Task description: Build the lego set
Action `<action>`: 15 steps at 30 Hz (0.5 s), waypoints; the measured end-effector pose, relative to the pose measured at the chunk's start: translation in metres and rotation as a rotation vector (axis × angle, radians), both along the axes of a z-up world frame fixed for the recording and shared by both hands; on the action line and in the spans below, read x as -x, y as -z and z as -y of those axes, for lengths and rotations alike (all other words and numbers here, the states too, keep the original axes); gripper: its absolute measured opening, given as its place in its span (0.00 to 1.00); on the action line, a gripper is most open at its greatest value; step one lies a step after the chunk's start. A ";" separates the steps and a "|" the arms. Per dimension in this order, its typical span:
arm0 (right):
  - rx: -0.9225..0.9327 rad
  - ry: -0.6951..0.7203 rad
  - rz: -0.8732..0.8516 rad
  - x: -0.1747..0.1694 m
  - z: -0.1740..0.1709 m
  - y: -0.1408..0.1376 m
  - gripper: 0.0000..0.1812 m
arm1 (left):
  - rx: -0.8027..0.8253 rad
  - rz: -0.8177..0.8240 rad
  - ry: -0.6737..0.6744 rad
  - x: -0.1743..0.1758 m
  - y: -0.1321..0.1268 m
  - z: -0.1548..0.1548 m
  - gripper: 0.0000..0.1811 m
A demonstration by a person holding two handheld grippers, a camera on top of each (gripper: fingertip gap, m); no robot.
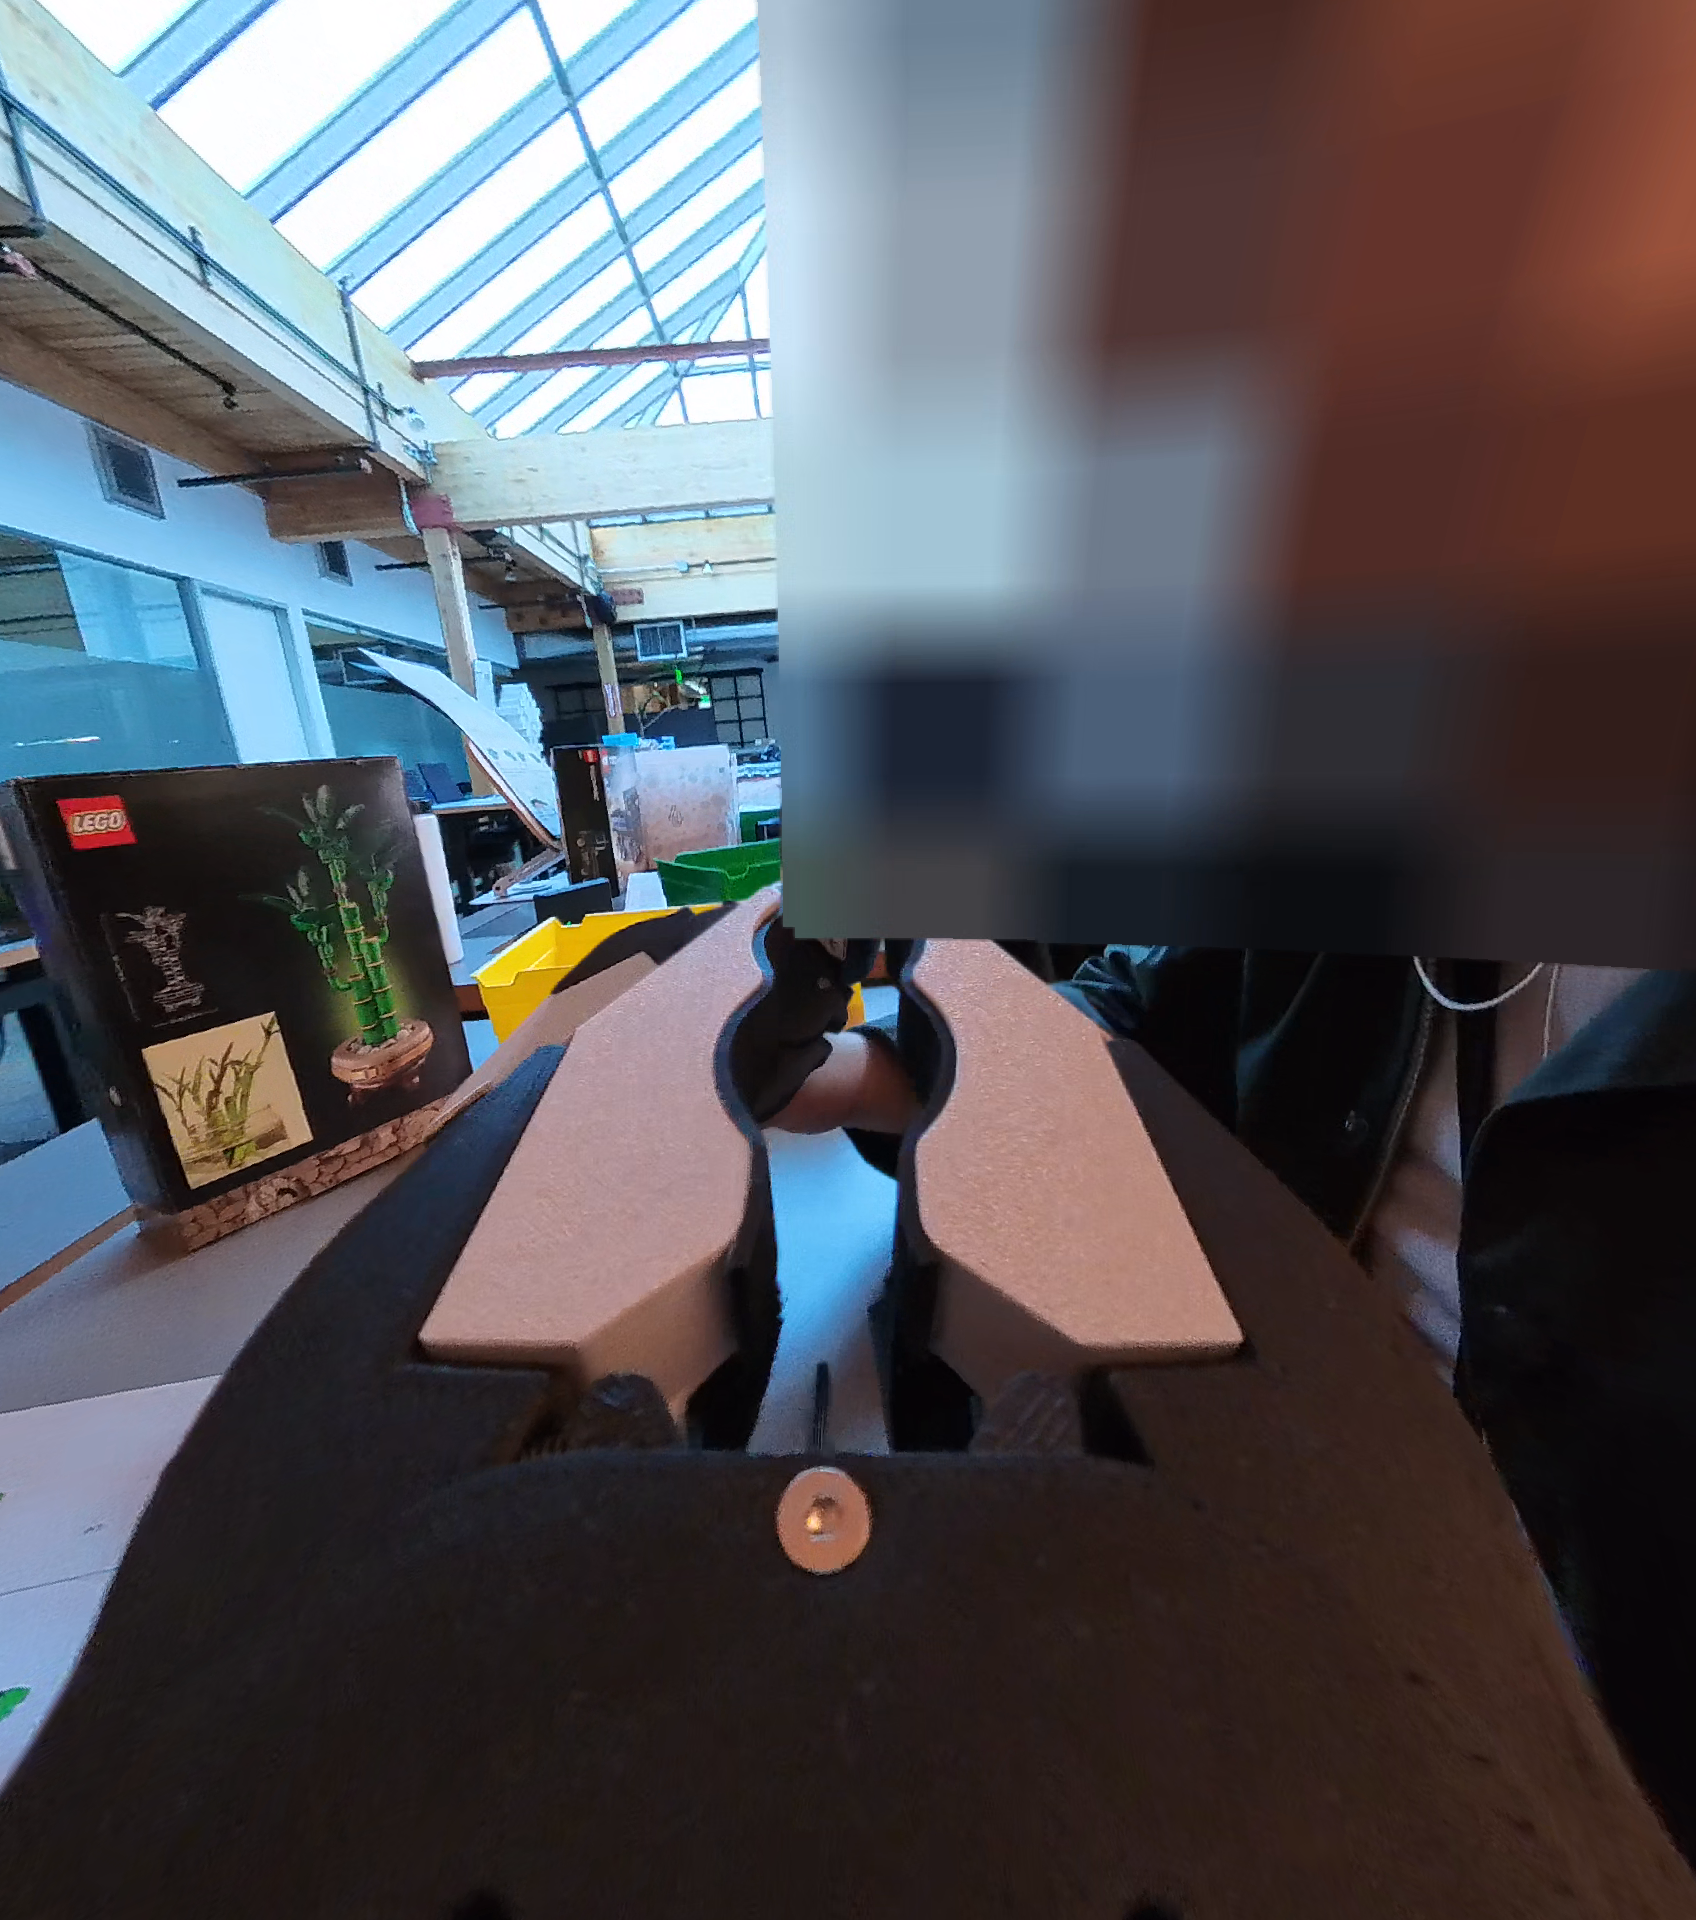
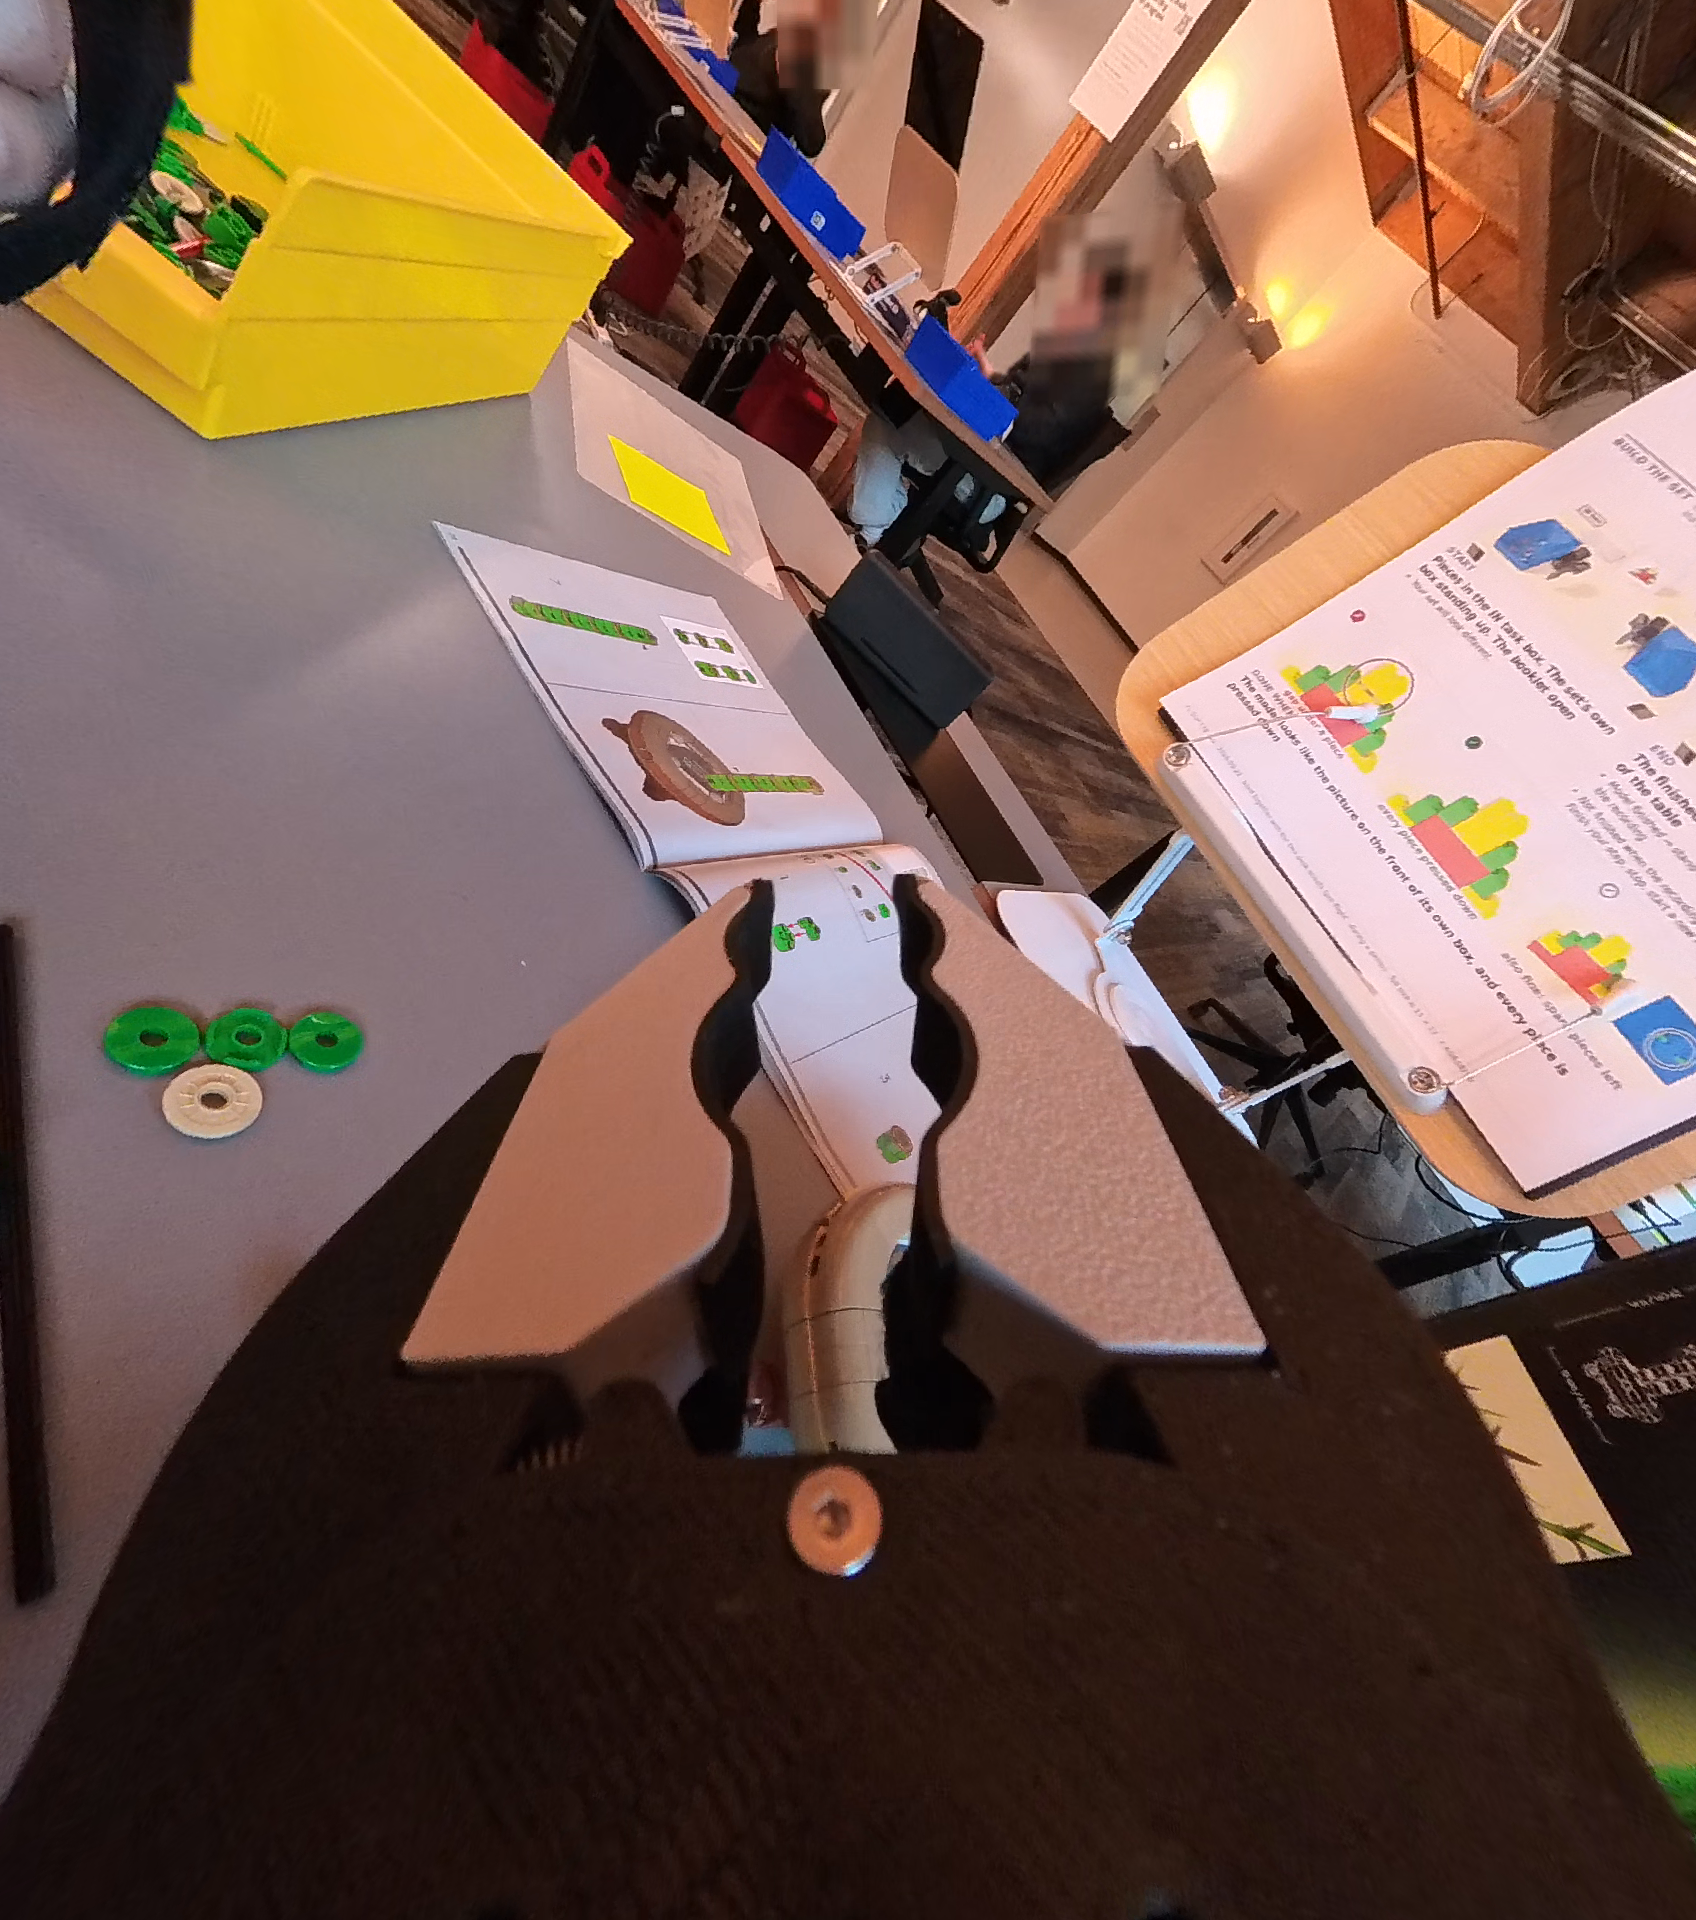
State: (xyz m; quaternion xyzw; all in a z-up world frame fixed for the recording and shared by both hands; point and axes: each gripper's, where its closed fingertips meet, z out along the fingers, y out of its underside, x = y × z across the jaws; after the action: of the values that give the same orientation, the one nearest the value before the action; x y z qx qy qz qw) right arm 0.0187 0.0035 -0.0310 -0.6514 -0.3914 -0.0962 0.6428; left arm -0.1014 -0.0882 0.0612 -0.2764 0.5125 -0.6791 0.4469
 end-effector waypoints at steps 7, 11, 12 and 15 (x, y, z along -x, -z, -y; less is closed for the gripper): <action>0.006 -0.007 0.008 0.002 0.000 0.002 0.12 | -0.090 -0.007 -0.004 -0.002 0.006 0.012 0.07; 0.010 -0.009 0.011 0.002 0.000 0.003 0.12 | -0.105 0.001 0.000 0.000 0.005 0.015 0.07; 0.011 -0.010 0.012 0.003 0.000 0.003 0.12 | -0.109 0.002 -0.001 0.000 0.005 0.016 0.07; 0.015 -0.011 0.014 0.003 0.000 0.004 0.12 | -0.119 0.003 -0.002 0.000 0.005 0.018 0.07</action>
State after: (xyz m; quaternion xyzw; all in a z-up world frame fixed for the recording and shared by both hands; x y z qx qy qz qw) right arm 0.0158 0.0036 -0.0353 -0.6532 -0.4002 -0.0944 0.6358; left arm -0.1014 -0.1058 0.0567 -0.2488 0.5509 -0.6474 0.4642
